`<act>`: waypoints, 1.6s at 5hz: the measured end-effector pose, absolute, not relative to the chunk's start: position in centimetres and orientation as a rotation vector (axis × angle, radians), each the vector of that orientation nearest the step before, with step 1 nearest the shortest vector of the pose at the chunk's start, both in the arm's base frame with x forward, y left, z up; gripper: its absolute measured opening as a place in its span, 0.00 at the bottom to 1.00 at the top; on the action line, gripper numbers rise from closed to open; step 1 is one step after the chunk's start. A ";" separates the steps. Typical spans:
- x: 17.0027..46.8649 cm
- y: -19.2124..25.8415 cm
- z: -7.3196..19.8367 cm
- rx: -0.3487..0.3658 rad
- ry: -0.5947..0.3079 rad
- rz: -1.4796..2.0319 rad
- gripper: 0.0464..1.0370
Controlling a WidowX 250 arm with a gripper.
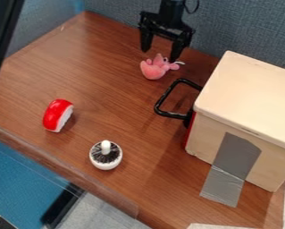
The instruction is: Put the pink toy on the top of the drawer
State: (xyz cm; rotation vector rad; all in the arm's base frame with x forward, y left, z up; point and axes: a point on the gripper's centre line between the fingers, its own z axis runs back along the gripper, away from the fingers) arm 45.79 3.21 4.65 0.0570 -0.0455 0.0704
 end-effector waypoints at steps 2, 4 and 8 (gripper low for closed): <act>45.8 3.6 1.5 0.104 -0.012 0.081 0.93; 45.5 3.1 2.0 0.076 -0.018 0.081 0.44; 42.6 -6.4 15.3 -0.051 -0.212 -0.057 0.33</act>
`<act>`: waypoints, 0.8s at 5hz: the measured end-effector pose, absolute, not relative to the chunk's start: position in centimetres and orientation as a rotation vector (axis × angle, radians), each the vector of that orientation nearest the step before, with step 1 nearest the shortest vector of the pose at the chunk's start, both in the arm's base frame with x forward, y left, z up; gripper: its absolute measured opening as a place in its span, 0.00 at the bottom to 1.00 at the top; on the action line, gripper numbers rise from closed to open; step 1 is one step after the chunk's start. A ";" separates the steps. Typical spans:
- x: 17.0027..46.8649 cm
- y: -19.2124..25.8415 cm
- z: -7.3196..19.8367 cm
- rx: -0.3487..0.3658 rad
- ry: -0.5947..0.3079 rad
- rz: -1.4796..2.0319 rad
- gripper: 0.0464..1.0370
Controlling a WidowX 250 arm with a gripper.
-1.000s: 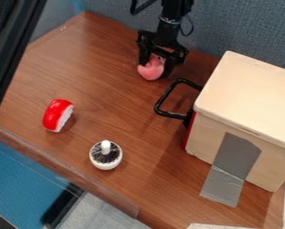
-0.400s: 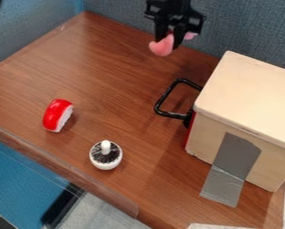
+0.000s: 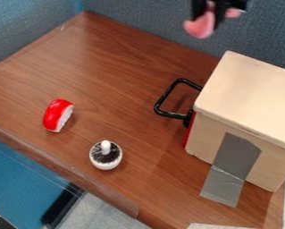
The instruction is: Put the pink toy on the top of the drawer
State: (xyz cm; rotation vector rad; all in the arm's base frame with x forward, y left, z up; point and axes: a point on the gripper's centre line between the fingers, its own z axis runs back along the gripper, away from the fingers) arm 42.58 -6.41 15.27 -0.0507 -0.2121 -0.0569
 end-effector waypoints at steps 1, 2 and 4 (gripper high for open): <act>41.0 -9.3 14.6 -0.058 -0.193 -0.142 0.33; 39.4 -12.4 13.6 -0.044 -0.166 -0.237 0.33; 37.6 -13.8 12.2 -0.029 -0.104 -0.288 0.43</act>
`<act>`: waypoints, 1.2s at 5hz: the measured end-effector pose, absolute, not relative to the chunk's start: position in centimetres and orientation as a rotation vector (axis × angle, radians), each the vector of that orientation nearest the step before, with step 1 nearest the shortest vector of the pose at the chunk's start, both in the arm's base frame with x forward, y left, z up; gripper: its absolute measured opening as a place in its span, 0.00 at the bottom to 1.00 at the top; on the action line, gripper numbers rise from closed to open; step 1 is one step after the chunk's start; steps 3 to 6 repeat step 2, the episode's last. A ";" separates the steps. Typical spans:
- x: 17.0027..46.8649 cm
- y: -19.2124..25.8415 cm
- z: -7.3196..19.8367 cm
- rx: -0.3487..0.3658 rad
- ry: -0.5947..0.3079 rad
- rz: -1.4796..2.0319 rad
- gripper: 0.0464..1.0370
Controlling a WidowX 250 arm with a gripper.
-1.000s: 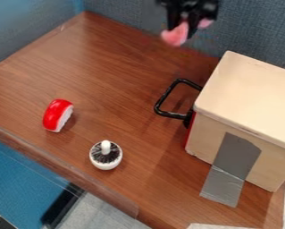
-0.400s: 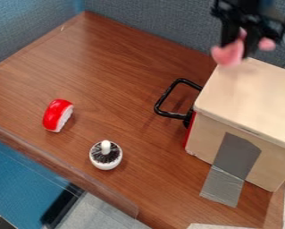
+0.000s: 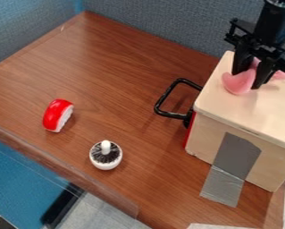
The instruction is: Put the pink toy on the top of the drawer
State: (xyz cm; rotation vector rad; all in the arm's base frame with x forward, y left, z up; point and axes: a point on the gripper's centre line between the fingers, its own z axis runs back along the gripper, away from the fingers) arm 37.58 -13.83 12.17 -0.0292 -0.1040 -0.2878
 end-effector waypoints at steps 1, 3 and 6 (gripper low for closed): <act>37.2 -13.6 12.1 -0.022 -0.074 -0.246 0.73; 36.7 -13.1 15.8 -0.045 -0.142 -0.200 0.96; 36.7 -13.1 15.8 -0.045 -0.142 -0.200 0.96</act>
